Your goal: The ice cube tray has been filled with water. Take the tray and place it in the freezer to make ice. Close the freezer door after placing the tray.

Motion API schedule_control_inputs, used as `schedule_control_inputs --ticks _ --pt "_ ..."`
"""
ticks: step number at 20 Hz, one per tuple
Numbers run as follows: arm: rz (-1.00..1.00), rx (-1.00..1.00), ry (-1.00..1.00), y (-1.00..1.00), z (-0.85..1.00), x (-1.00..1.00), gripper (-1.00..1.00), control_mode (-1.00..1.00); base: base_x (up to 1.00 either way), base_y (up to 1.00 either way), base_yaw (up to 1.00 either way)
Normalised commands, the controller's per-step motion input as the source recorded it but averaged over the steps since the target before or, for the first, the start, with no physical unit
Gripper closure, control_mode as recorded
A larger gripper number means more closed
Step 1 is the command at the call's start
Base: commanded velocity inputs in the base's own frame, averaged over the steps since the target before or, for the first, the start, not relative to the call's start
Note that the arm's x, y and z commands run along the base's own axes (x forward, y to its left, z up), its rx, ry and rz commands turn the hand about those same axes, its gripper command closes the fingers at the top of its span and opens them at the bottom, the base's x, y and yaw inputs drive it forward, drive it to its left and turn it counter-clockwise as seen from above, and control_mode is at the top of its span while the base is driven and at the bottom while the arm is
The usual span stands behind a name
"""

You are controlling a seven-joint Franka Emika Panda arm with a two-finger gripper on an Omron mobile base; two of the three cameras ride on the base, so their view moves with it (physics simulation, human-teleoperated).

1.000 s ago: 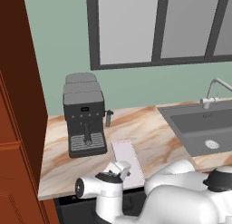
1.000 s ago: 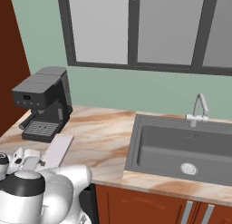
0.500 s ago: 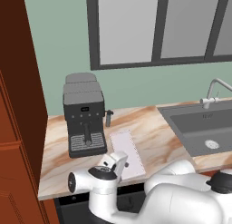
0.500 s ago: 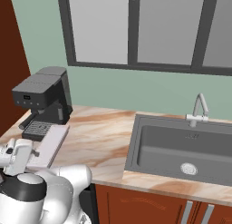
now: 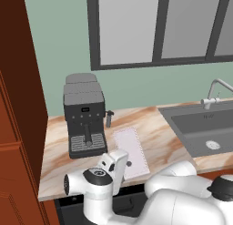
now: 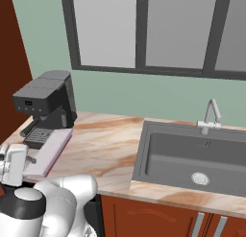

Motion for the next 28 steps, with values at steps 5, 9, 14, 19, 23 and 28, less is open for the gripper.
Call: schedule_control_inputs --ticks 5,9,14,19,23,28 --pt "-0.16 -0.11 0.00 0.00 0.45 -0.08 1.00 -1.00 0.00 0.00 0.00" --pt "-0.14 -0.07 0.00 0.00 0.57 0.00 1.00 -1.00 0.00 0.00 0.00" --pt "-0.09 0.00 0.00 -0.04 0.53 -0.05 1.00 -1.00 0.00 0.00 0.00" --pt "-0.05 0.00 0.00 -0.08 0.45 -0.09 1.00 -1.00 0.00 0.00 0.00" --pt "-0.03 0.00 -0.02 -0.06 0.39 -0.12 1.00 -1.00 0.00 0.00 0.00" --pt "-0.01 0.00 -0.05 -0.11 0.37 -0.10 1.00 -1.00 0.00 0.00 0.00"
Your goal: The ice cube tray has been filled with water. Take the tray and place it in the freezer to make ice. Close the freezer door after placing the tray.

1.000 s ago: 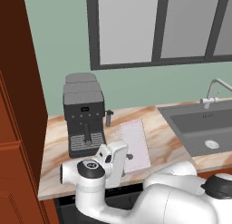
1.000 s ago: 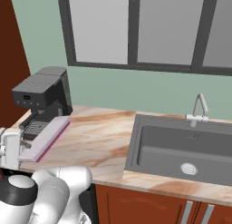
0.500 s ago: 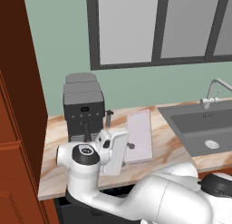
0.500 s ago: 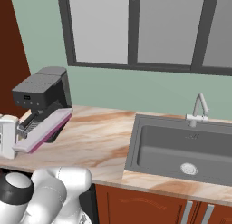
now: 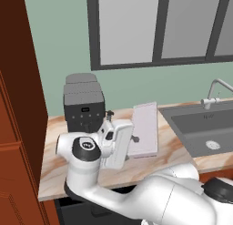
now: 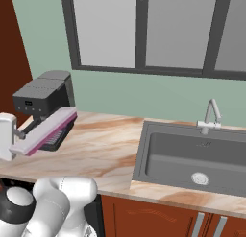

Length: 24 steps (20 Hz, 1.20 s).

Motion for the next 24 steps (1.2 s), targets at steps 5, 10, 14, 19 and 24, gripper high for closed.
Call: schedule_control_inputs --ticks 5,10,14,19,24 --pt "0.00 0.00 -0.01 -0.21 0.39 -0.11 1.00 -1.00 0.00 0.00 0.00" --pt "0.00 0.09 0.00 -0.32 0.35 -0.06 1.00 -1.00 0.00 0.00 0.00" --pt "0.00 0.19 -0.01 -0.44 0.18 -0.12 1.00 -1.00 0.00 0.00 0.00" --pt "0.00 0.24 -0.18 -0.45 0.10 -0.15 1.00 -1.00 0.00 0.00 0.00" --pt "0.00 0.10 -0.16 -0.34 0.17 -0.14 1.00 -1.00 0.00 0.00 0.00"
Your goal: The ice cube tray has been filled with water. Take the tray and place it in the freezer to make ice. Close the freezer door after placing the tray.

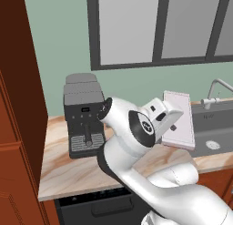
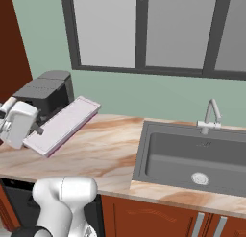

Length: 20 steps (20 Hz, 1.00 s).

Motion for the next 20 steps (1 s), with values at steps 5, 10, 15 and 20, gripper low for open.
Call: schedule_control_inputs --ticks 5,10,15,20 --pt "0.00 0.00 0.00 -0.05 0.35 0.00 1.00 -1.00 0.00 0.00 0.00" --pt "0.00 0.00 0.07 0.00 0.17 0.00 1.00 -1.00 0.00 0.00 0.00" --pt "0.00 0.00 0.01 0.00 0.07 0.00 1.00 -1.00 0.00 0.00 0.00" --pt "0.00 -0.03 0.00 0.05 0.00 0.00 1.00 -1.00 0.00 0.00 0.00"
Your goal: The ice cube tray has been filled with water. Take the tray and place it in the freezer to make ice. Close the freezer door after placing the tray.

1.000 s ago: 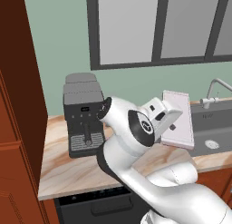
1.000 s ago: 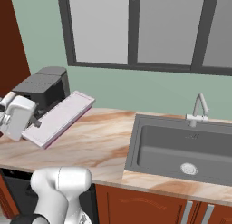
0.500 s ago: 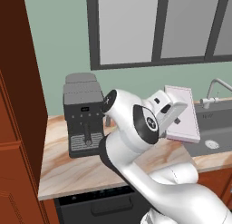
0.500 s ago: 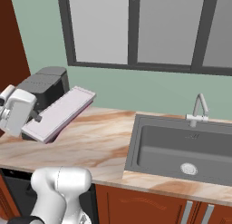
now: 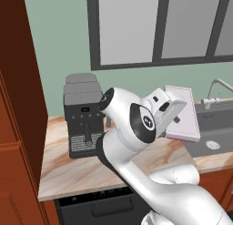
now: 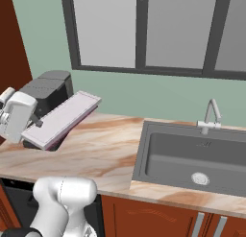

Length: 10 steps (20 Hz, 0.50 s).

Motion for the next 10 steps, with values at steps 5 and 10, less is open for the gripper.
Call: schedule_control_inputs --ticks 5,10 --pt "0.00 -0.06 0.01 0.08 0.00 0.00 1.00 -1.00 0.00 0.00 0.00" --pt "-0.01 -0.14 0.00 0.15 0.00 -0.05 1.00 -1.00 0.00 0.00 0.00"
